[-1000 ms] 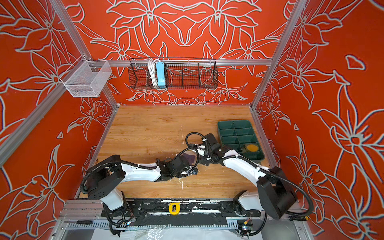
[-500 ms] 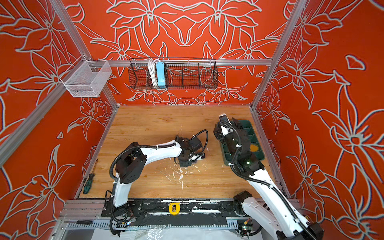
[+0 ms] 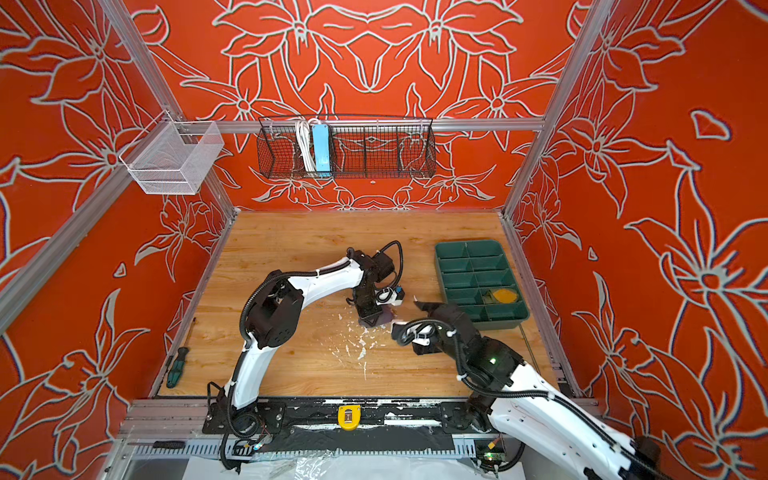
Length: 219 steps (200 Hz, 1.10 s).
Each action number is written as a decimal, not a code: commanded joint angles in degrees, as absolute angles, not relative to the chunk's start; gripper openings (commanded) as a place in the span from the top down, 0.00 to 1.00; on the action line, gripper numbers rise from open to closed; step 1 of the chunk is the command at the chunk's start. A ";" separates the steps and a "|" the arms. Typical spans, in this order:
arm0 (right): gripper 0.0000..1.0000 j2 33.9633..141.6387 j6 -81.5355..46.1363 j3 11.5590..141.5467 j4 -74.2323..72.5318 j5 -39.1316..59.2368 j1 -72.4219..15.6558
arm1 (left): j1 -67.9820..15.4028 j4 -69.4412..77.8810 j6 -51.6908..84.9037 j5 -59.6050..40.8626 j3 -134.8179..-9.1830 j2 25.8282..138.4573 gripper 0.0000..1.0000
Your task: Roll the socks
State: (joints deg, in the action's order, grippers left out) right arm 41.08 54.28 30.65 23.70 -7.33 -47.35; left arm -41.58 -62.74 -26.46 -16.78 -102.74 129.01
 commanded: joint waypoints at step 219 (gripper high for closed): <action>1.00 86.02 59.45 29.86 -3.73 -7.80 -53.96 | -39.13 -58.93 -24.73 -26.15 -94.34 129.65 0.51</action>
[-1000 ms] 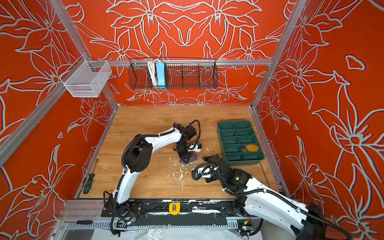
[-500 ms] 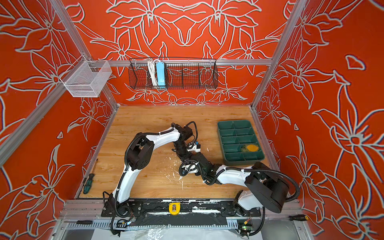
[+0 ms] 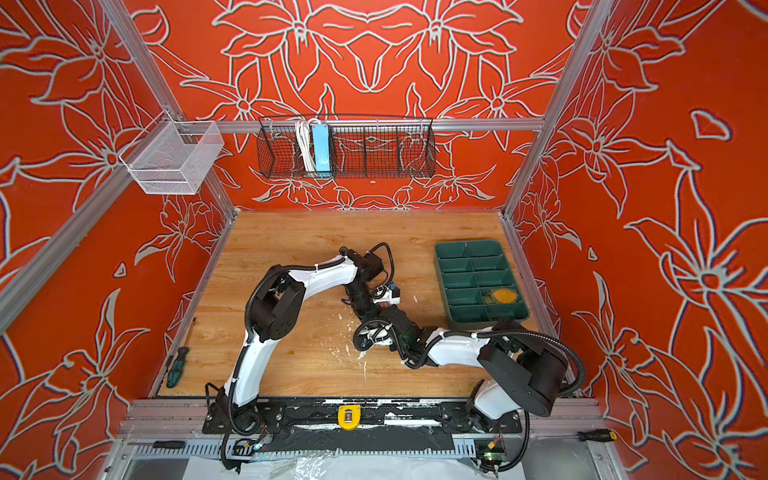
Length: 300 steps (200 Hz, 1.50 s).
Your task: Roll the socks
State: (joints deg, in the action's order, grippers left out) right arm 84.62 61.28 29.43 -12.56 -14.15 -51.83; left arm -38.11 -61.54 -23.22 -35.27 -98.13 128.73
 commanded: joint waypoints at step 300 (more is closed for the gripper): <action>1.00 113.57 38.20 69.46 52.92 19.34 -42.10 | -62.67 5.27 -78.49 14.55 -30.49 64.59 0.09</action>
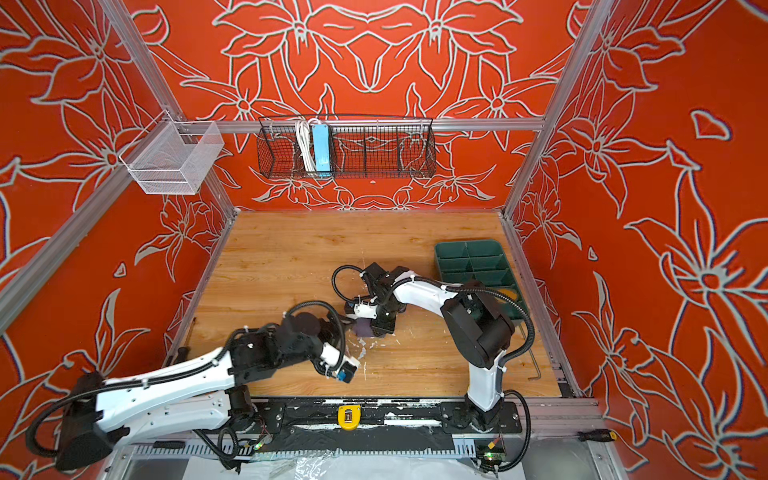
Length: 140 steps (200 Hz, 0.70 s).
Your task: Roll the socks
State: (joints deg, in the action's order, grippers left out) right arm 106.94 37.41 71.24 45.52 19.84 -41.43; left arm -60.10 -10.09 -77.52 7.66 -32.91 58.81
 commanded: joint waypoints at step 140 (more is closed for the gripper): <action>1.00 112.17 38.83 68.77 51.33 23.67 -41.92 | -62.66 42.13 -72.55 37.19 -35.46 105.40 0.42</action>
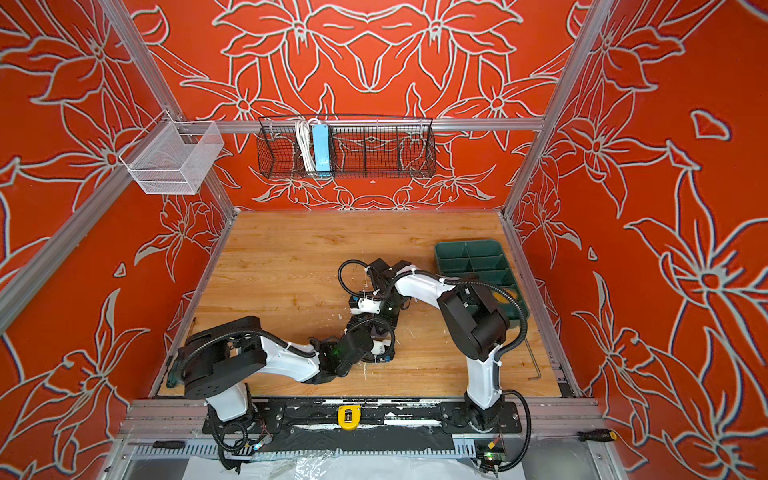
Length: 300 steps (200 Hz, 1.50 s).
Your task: Roll the socks
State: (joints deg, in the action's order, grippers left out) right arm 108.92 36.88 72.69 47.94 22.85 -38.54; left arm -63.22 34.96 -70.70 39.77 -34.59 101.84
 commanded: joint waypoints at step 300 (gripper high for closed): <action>0.02 43.50 20.60 42.76 11.54 -7.44 -22.70 | -47.86 -52.25 -34.44 -19.02 -80.72 118.67 1.00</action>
